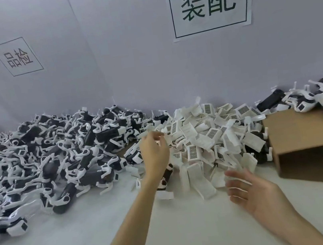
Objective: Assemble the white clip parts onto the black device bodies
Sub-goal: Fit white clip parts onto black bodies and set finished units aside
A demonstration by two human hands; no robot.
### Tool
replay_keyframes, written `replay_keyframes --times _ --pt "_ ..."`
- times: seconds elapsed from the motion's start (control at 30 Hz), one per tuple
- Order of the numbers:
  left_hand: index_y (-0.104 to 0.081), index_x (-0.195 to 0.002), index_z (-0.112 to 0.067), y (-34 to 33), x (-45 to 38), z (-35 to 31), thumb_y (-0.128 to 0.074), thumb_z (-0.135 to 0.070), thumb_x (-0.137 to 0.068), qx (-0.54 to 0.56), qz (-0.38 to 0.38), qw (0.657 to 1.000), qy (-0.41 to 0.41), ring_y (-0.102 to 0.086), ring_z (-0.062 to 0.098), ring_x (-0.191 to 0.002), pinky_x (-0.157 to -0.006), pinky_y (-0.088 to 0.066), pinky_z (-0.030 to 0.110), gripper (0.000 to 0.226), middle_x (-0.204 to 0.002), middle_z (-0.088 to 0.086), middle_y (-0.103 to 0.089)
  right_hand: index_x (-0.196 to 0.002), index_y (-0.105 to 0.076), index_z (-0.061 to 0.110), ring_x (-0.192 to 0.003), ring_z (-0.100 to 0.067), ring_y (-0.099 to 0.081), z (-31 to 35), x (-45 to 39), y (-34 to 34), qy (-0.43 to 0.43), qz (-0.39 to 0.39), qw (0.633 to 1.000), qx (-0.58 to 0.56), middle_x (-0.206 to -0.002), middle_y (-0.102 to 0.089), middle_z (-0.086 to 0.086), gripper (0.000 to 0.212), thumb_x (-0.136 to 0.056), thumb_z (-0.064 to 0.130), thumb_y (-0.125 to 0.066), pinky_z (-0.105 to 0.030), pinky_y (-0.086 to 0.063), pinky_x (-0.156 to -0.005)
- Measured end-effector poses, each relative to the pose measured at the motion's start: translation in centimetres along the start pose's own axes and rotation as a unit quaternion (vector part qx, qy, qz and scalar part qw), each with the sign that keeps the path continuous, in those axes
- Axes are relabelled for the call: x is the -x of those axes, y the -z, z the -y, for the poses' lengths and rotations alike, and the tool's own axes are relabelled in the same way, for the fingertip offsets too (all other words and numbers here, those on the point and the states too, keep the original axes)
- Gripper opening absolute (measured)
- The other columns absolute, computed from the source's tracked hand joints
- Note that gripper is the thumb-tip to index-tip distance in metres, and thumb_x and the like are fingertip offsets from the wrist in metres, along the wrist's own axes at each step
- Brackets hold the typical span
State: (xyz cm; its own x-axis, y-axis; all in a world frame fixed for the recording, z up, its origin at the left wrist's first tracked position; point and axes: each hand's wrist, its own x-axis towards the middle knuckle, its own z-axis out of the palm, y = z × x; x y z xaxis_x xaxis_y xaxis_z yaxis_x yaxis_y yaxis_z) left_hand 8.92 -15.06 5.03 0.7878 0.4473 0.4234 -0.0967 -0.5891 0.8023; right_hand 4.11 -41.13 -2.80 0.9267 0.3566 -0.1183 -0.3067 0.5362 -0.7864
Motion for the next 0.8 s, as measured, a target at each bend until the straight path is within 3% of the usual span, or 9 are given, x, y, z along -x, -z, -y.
replay_keyframes --times 0.07,0.13,0.23,0.37,0.47,0.57,0.67,0.73,0.8 --pt "-0.064 -0.127 -0.019 1.4 -2.6 0.8 -0.057 -0.013 -0.102 -0.179 0.015 0.984 0.013 -0.046 0.034 -0.132 -0.114 -0.037 0.045 0.027 -0.137 0.010 -0.055 -0.109 -0.078 0.002 -0.071 -0.026 -0.069 0.1 0.0 -0.2 0.003 -0.001 1.000 0.003 -0.090 -0.069 -0.017 0.044 -0.096 0.039 -0.058 -0.032 -0.060 -0.060" --pt "-0.056 -0.137 -0.019 2.6 -4.4 1.7 -0.055 -0.013 -0.096 -0.341 0.093 0.933 0.066 -0.035 0.045 -0.141 -0.117 -0.037 0.057 0.041 -0.156 0.019 -0.036 -0.110 -0.077 0.003 -0.071 -0.025 -0.069 0.0 0.1 -0.3 0.003 -0.006 1.000 0.006 -0.090 -0.069 -0.016 0.043 -0.098 0.039 -0.057 -0.032 -0.058 -0.061" --pt "-0.053 -0.137 -0.007 3.8 -5.3 3.3 -0.053 -0.023 -0.101 -0.416 0.207 0.878 0.112 -0.059 0.041 -0.123 -0.099 -0.058 0.049 0.039 -0.158 0.031 -0.033 -0.109 -0.078 0.002 -0.069 -0.024 -0.067 -0.1 0.2 -0.4 0.002 -0.014 1.000 0.005 -0.088 -0.068 -0.015 0.042 -0.101 0.038 -0.057 -0.031 -0.056 -0.062" --pt "-0.059 -0.103 0.005 3.8 -5.8 4.3 -0.048 -0.003 -0.102 -0.349 0.168 0.919 0.071 -0.067 0.042 -0.103 -0.080 -0.058 0.050 0.014 -0.139 0.034 -0.053 -0.109 -0.078 0.002 -0.069 -0.023 -0.066 0.1 0.6 -0.8 0.001 -0.020 1.000 0.000 -0.087 -0.068 -0.013 0.042 -0.099 0.039 -0.060 -0.032 -0.054 -0.064" --pt "-0.048 -0.079 -0.004 3.7 -5.7 2.8 -0.048 0.003 -0.100 -0.326 0.102 0.940 0.005 -0.051 0.023 -0.073 -0.064 -0.045 0.037 0.022 -0.140 0.032 -0.047 -0.116 -0.076 0.001 -0.070 -0.023 -0.066 0.2 0.8 -0.5 0.003 -0.024 1.000 -0.011 -0.089 -0.068 -0.013 0.044 -0.099 0.039 -0.061 -0.033 -0.052 -0.066" --pt "-0.065 -0.102 0.002 3.4 -5.0 0.7 -0.049 -0.002 -0.104 -0.233 0.035 0.969 -0.067 -0.059 0.028 -0.083 -0.075 -0.056 0.041 0.016 -0.133 0.021 -0.050 -0.121 -0.073 -0.001 -0.071 -0.022 -0.066 0.3 0.8 0.0 0.009 -0.018 0.999 -0.029 -0.091 -0.070 -0.013 0.047 -0.098 0.038 -0.060 -0.031 -0.054 -0.065" --pt "-0.070 -0.117 -0.012 2.7 -2.6 -2.3 -0.058 -0.014 -0.107 -0.097 0.037 0.986 -0.129 -0.057 0.006 -0.092 -0.083 -0.047 0.010 0.016 -0.126 0.003 -0.054 -0.124 -0.071 -0.002 -0.076 -0.023 -0.068 0.8 1.0 0.3 0.019 -0.007 0.999 -0.034 -0.093 -0.071 -0.014 0.050 -0.095 0.038 -0.061 -0.032 -0.056 -0.068" --pt "-0.072 -0.114 -0.020 1.9 0.3 -3.8 -0.060 -0.013 -0.106 0.036 0.087 0.986 -0.135 -0.063 0.010 -0.095 -0.088 -0.053 0.017 0.016 -0.123 0.000 -0.061 -0.131 -0.069 0.003 -0.087 -0.027 -0.073 1.4 1.1 0.2 0.043 -0.002 0.999 -0.026 -0.103 -0.073 -0.016 0.050 -0.096 0.037 -0.060 -0.033 -0.060 -0.071" --pt "-0.076 -0.114 -0.021 0.7 3.7 -4.3 -0.061 -0.011 -0.106 0.216 0.170 0.957 -0.088 -0.073 0.020 -0.092 -0.079 -0.061 0.026 0.020 -0.119 0.003 -0.072 -0.138 -0.063 0.014 -0.106 -0.030 -0.075 2.3 1.2 0.0 0.086 -0.022 0.996 0.000 -0.119 -0.074 -0.017 0.049 -0.094 0.034 -0.063 -0.038 -0.060 -0.081"
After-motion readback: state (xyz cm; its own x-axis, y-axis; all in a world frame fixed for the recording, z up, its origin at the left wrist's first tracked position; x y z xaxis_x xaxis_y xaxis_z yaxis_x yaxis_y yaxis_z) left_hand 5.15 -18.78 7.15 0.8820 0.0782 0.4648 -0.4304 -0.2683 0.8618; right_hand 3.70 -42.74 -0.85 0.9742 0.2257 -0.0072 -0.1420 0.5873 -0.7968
